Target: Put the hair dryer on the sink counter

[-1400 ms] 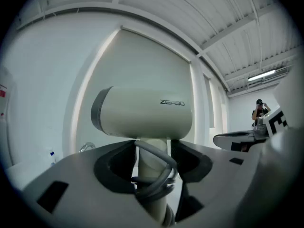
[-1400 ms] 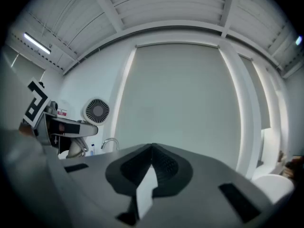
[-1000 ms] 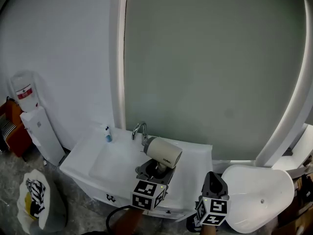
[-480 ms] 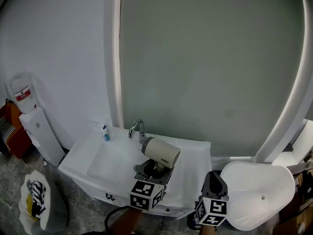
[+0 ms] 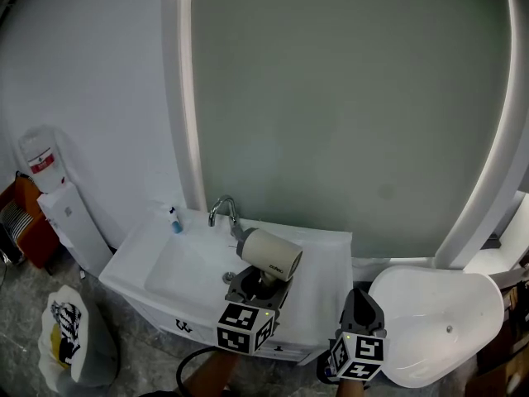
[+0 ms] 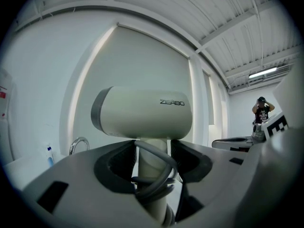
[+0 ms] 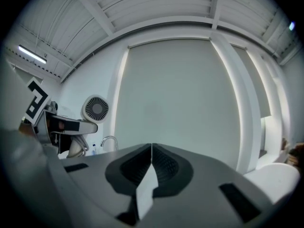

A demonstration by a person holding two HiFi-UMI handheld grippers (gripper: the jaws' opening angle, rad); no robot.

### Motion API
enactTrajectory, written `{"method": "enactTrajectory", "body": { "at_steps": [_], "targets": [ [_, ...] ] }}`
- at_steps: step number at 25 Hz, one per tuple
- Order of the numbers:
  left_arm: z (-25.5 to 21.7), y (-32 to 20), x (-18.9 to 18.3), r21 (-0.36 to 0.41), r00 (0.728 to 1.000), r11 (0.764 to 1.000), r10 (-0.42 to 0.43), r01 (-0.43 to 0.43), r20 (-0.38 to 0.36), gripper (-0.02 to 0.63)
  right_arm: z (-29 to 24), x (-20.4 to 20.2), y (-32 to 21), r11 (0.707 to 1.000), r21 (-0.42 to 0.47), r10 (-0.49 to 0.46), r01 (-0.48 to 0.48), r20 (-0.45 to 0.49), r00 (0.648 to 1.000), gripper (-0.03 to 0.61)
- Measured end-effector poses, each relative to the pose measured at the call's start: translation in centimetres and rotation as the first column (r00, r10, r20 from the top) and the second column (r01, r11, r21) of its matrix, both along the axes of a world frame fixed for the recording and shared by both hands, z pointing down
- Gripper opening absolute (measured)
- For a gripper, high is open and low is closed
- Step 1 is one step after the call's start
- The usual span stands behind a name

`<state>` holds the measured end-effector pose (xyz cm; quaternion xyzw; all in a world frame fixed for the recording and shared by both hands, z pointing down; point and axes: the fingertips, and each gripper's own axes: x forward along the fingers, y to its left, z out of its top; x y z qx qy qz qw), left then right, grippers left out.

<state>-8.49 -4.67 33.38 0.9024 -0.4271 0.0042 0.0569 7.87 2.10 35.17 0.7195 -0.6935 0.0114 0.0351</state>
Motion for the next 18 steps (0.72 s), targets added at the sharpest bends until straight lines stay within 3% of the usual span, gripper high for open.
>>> {"method": "enactTrajectory", "body": {
  "at_steps": [10, 18],
  "targets": [
    [-0.3, 0.4, 3.1, 0.017, 1.000, 1.000, -0.004, 0.003, 0.021, 0.232, 0.4, 3.3, 0.3, 1.000, 0.003, -0.004, 0.004, 0.029, 1.000, 0.021],
    [0.5, -2.3, 4.5, 0.008, 0.999, 1.000, 0.025, -0.025, 0.023, 0.232, 1.5, 4.4, -1.9, 1.000, -0.021, 0.014, -0.014, 0.023, 1.000, 0.021]
  ]
}}
